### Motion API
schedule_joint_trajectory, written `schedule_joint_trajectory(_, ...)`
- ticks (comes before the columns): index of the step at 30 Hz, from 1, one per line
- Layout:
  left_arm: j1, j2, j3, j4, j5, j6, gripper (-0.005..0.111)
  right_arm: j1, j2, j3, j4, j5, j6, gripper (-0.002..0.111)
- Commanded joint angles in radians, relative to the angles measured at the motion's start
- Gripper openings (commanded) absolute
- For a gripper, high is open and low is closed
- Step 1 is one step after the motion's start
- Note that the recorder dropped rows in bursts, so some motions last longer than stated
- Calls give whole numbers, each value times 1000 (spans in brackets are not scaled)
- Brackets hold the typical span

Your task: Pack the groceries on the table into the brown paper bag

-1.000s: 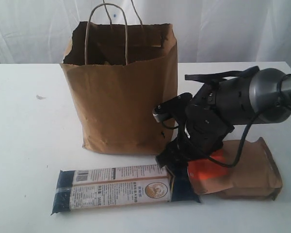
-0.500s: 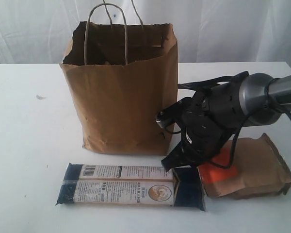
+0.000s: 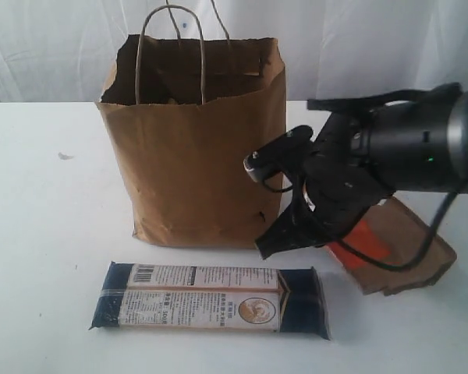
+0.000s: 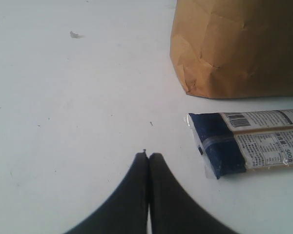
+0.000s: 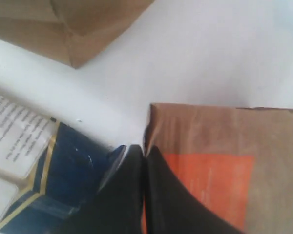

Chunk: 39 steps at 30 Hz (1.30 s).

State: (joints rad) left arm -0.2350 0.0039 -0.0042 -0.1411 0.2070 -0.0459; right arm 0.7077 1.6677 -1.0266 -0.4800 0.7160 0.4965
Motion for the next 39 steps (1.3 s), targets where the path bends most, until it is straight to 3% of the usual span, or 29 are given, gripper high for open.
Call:
schedule_joint_trajectory(1,2,-4,4,-7,1,1,0,13,-159,-1,-14,84,-52,0)
schedule_joint_trajectory(6,2,-4,4,-7,1,1,0,13,-317,-1,-38,235,-162,0)
schedule_joint_trajectory(12,2,-4,4,-7,1,1,0,8,-337,1,-76,318,-192,0)
schedule_joint_trajectory(34,2,-4,4,-7,1,1,0,8,-263,5,10,338,-206,0)
schedule_joint_trajectory(37,2,-4,4,-7,1,1,0,8,-234,5,21,331,-206,6)
schedule_joint_trajectory(39,2,-4,4,-7,1,1,0,8,-226,5,12,320,-206,16)
